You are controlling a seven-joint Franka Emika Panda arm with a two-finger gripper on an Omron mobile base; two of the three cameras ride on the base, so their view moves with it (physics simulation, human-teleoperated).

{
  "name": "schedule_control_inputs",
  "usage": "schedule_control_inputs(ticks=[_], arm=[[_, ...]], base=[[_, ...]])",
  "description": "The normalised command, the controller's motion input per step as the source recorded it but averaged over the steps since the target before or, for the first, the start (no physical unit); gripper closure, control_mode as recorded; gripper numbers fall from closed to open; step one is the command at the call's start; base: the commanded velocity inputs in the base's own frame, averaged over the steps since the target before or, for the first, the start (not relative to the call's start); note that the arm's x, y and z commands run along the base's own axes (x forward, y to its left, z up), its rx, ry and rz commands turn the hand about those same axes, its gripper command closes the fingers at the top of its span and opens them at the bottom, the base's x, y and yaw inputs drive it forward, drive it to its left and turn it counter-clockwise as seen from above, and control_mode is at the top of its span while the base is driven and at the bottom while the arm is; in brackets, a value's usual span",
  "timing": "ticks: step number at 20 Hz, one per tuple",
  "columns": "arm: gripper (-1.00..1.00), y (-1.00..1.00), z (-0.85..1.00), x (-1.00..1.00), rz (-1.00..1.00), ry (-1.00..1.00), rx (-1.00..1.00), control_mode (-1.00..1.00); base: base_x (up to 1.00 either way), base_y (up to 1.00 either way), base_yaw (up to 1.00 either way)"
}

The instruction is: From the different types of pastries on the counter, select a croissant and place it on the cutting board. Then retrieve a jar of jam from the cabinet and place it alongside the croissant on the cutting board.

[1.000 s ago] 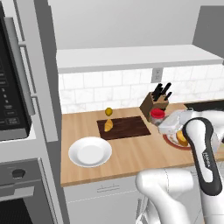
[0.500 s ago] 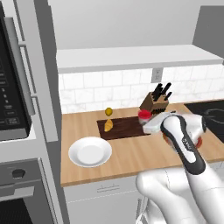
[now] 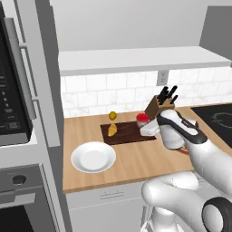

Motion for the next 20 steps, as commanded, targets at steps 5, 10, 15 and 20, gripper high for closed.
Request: schedule_control_inputs(ticks=[5, 10, 15, 20], arm=[[1.00, -0.13, -0.14, 0.16, 0.03, 0.03, 0.08, -1.00], [1.00, 0.00, 0.00, 0.24, 0.00, 0.05, 0.04, -1.00], [1.00, 0.00, 0.00, 0.06, 0.00, 0.01, 0.00, -1.00], [1.00, 0.00, 0.00, 0.03, 0.00, 0.00, 0.00, -1.00]], base=[[0.00, 0.00, 0.00], [0.00, 0.00, 0.00], [0.00, 0.00, 0.00], [0.00, 0.00, 0.00]])
